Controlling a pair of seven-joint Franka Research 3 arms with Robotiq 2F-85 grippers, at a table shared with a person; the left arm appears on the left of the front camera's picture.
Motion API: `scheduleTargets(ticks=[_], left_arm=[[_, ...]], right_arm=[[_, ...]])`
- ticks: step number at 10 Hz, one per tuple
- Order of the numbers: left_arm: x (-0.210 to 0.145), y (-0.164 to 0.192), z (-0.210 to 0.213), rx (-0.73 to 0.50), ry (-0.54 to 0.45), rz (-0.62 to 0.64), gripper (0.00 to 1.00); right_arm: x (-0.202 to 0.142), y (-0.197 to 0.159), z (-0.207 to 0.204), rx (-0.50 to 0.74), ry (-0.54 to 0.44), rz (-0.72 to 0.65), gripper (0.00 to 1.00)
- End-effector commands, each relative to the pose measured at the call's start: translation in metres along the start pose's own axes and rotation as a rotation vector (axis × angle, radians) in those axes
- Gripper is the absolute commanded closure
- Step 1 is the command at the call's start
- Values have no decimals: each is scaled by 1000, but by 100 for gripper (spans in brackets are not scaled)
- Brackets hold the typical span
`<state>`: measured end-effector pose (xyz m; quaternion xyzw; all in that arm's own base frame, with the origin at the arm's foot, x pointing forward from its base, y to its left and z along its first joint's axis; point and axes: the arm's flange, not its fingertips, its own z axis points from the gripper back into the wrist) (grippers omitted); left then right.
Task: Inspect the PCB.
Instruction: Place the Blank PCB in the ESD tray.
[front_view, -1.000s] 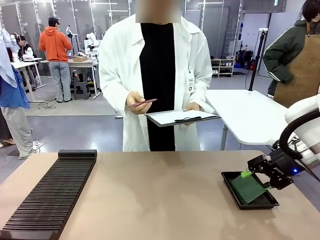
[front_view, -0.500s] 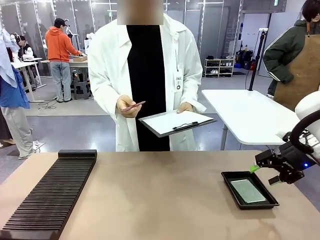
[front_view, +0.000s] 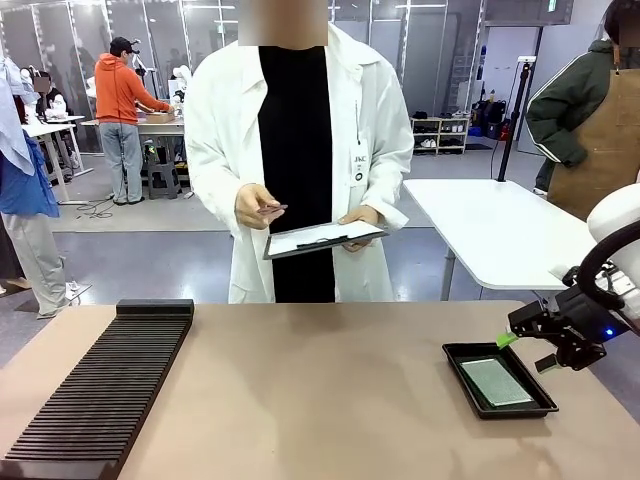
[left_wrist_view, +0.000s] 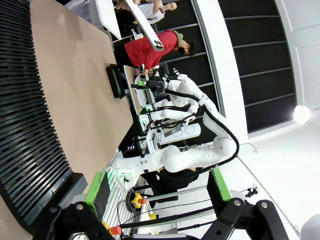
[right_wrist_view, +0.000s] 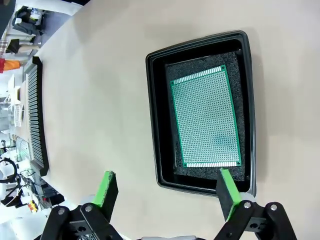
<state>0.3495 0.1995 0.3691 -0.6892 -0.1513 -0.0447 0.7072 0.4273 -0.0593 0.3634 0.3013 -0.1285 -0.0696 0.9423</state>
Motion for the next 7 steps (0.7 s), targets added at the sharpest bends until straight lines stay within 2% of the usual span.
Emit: scheduleTargets(ticks=[1, 7], left_arm=[[3, -3, 1, 4, 1, 3, 0], [3, -3, 1, 4, 1, 3, 0]], right_arm=[[1, -1, -2, -3, 2, 3, 0], [1, -1, -2, -3, 2, 3, 0]])
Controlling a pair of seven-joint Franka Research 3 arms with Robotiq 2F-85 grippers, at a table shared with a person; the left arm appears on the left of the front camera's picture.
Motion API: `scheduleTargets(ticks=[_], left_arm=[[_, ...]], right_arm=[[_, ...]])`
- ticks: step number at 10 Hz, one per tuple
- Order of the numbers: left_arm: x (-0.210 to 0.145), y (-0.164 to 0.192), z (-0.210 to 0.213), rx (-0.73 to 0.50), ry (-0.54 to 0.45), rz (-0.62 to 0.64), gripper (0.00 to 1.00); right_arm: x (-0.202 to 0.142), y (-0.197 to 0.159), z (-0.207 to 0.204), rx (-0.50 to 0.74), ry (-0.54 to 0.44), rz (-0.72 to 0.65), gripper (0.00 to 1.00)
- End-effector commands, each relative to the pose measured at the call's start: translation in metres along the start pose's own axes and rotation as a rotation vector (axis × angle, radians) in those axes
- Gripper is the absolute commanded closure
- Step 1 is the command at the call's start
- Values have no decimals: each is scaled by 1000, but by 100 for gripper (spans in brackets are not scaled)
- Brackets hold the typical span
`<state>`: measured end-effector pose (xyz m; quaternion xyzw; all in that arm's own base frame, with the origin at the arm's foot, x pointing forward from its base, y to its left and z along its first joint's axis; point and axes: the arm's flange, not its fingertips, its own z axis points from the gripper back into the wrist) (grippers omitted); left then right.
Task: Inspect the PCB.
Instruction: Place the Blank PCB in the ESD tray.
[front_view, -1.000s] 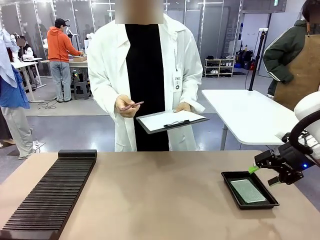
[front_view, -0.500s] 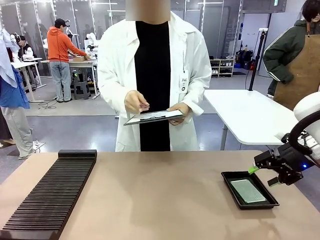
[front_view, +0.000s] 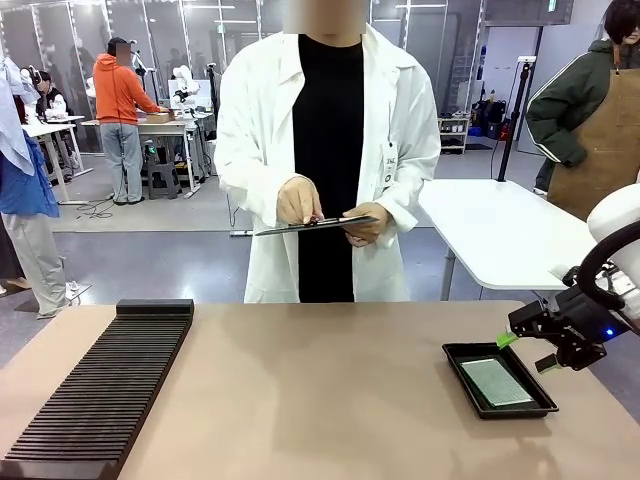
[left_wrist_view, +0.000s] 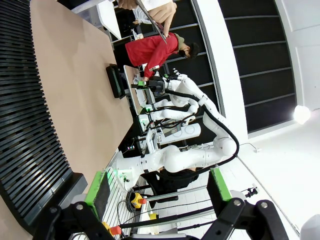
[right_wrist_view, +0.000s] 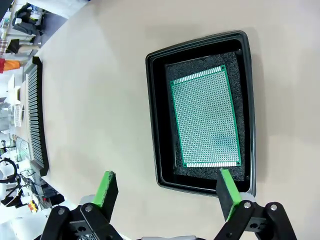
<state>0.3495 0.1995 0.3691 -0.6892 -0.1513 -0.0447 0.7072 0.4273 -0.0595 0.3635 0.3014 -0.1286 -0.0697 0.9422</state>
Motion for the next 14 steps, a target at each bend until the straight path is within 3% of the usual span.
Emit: scheduleTargets(ticks=[1, 2, 4, 6, 9, 11, 14], left_arm=[[3, -3, 1, 4, 1, 3, 0], [3, -3, 1, 4, 1, 3, 0], [3, -3, 1, 4, 1, 3, 0], [3, -3, 1, 4, 1, 3, 0], [3, -3, 1, 4, 1, 3, 0], [3, -3, 1, 4, 1, 3, 0], [3, -3, 1, 4, 1, 3, 0]], right_arm=[[0, 0, 0, 0, 0, 0, 0], [-8, 22, 32, 89, 22, 4, 0], [-32, 31, 94, 268, 89, -13, 0], [-52, 14, 137, 502, 182, -25, 0], [-88, -33, 159, 851, 265, 15, 0], [-115, -62, 150, 899, 265, 19, 0], [-125, -75, 126, 896, 133, 8, 0]])
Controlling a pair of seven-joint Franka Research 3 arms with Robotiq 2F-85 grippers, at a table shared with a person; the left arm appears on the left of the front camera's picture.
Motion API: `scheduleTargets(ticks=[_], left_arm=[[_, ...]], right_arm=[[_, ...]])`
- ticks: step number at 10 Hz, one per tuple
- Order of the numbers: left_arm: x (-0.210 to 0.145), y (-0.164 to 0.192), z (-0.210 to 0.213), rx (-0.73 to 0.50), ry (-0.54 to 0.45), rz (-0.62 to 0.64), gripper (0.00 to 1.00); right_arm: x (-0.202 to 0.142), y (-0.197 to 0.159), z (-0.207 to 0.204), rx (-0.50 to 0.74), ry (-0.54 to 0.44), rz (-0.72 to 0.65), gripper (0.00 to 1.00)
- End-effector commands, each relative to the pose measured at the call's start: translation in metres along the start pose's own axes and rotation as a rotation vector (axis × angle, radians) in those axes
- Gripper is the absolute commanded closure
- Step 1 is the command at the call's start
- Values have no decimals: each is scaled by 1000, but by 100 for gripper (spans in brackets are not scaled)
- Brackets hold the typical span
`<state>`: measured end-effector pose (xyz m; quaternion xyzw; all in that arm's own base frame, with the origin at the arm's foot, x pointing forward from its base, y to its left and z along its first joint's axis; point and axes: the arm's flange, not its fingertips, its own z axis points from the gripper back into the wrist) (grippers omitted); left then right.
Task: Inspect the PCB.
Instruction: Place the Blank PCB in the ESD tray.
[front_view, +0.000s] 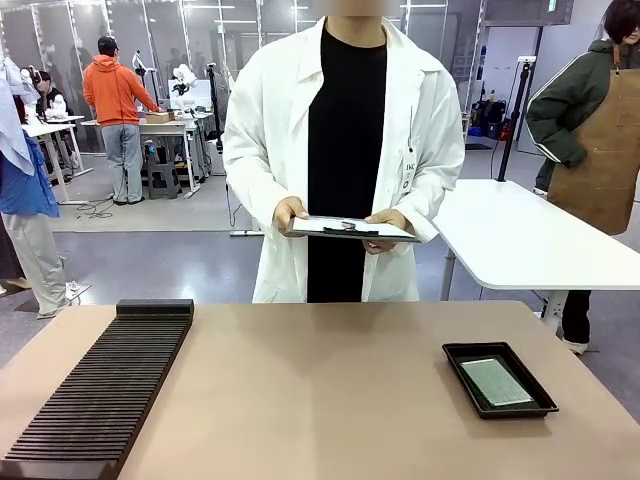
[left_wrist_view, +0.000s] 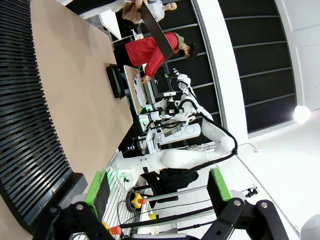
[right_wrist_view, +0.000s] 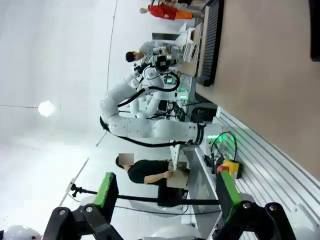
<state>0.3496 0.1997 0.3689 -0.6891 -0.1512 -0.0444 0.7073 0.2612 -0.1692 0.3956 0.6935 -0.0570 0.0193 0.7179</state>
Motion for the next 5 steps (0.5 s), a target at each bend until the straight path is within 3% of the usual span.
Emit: scheduleTargets(ticks=[1, 5], left_arm=[[3, -3, 1, 4, 2, 2, 0], [3, -3, 1, 4, 2, 2, 0]], right_arm=[[1, 10, -1, 6, 28, -13, 0], [1, 10, -1, 6, 28, -13, 0]])
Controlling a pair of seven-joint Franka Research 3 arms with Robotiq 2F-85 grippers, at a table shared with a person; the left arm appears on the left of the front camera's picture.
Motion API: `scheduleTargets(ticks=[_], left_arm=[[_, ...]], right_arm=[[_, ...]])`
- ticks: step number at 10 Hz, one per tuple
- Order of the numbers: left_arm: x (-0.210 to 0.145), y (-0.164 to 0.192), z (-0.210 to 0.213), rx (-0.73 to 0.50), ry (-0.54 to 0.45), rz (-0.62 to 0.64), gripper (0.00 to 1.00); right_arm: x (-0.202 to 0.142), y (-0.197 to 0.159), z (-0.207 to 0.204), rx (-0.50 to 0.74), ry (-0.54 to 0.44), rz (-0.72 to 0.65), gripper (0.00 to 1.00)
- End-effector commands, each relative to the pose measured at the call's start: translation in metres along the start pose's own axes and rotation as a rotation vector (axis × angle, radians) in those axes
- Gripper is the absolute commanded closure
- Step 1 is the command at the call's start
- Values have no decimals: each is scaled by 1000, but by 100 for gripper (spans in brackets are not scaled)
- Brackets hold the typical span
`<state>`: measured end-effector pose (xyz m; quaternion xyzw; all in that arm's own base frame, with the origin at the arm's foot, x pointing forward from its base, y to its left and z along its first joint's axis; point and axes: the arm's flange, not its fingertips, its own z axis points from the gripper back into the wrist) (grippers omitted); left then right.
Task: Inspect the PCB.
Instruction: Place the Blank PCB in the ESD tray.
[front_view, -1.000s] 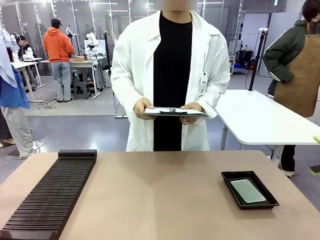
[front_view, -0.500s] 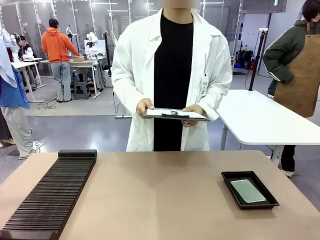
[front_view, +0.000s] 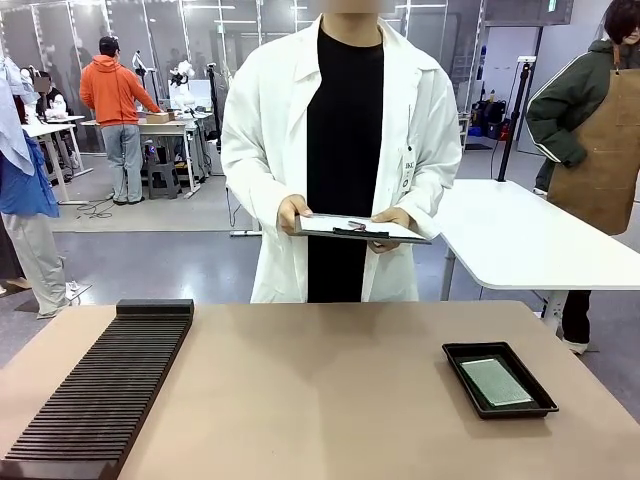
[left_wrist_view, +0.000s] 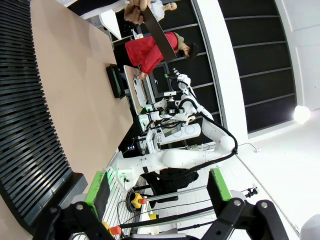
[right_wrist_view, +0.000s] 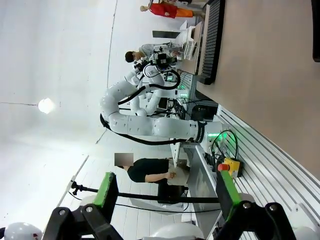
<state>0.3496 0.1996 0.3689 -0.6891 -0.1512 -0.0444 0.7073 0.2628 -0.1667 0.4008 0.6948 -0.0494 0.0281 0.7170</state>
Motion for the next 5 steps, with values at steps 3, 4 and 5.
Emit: scheduleTargets(ticks=[3, 4, 5], left_arm=[[3, -3, 1, 4, 2, 2, 0], [3, -3, 1, 4, 2, 2, 0], [3, -3, 1, 4, 2, 2, 0]], right_arm=[[-2, 5, 2, 2, 5, -15, 0], [-2, 5, 2, 2, 5, -15, 0], [-2, 5, 2, 2, 5, -15, 0]])
